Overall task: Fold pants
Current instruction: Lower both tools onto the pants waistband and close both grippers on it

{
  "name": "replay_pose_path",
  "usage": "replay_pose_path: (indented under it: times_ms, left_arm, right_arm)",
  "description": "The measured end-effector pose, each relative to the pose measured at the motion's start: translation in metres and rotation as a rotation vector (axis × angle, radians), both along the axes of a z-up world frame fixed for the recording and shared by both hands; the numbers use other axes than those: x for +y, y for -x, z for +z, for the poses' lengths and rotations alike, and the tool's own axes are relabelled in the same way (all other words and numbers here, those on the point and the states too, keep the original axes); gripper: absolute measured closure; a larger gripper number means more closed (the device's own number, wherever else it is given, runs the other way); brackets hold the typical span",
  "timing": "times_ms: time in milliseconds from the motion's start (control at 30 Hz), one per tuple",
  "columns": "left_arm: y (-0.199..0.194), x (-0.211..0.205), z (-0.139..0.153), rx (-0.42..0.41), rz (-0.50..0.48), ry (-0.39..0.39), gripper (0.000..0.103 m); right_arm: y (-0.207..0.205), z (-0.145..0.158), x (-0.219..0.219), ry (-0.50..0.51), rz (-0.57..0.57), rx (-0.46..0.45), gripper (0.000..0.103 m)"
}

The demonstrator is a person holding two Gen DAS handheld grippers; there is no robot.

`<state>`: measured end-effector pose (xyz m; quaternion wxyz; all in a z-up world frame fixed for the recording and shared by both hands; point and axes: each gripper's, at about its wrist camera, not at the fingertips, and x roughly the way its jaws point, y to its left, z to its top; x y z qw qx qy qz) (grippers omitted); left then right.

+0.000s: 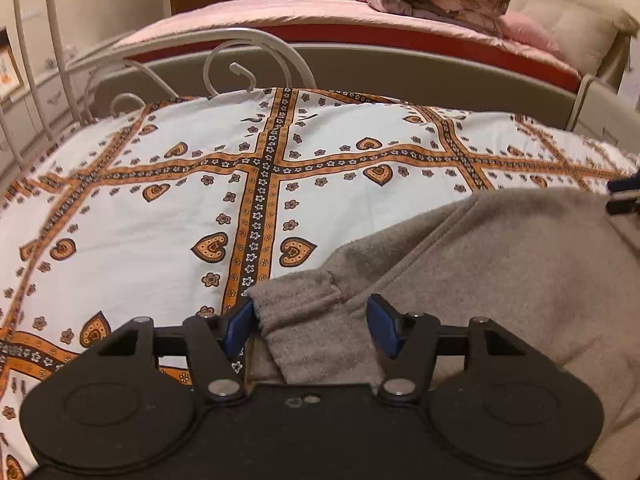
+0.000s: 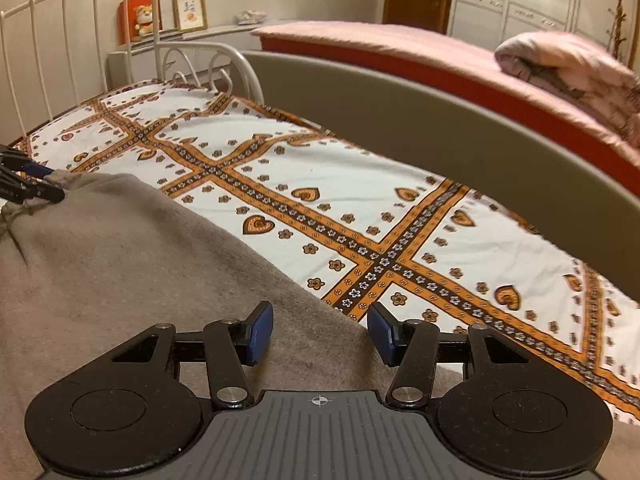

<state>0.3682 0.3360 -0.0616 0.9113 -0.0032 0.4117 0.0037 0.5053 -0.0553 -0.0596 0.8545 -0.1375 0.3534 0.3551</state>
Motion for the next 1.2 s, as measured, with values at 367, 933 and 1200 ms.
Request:
replay_pose_path:
  times_ms: [367,933,1200]
  left_arm:
    - [-0.007,-0.004,0.006,0.001,-0.038,-0.097,0.047]
    - [-0.026,-0.002,-0.014,-0.044,-0.036,-0.005,0.078]
    - [0.017,0.001,0.023,-0.270,-0.076,0.002,0.088]
  right_arm:
    - [-0.012,-0.011,-0.005,0.000,0.055,0.029,0.049]
    - [-0.013,-0.017,0.004,0.015,0.123,0.019,0.086]
    - [0.019,0.031,-0.009,-0.019,0.104,-0.102,0.097]
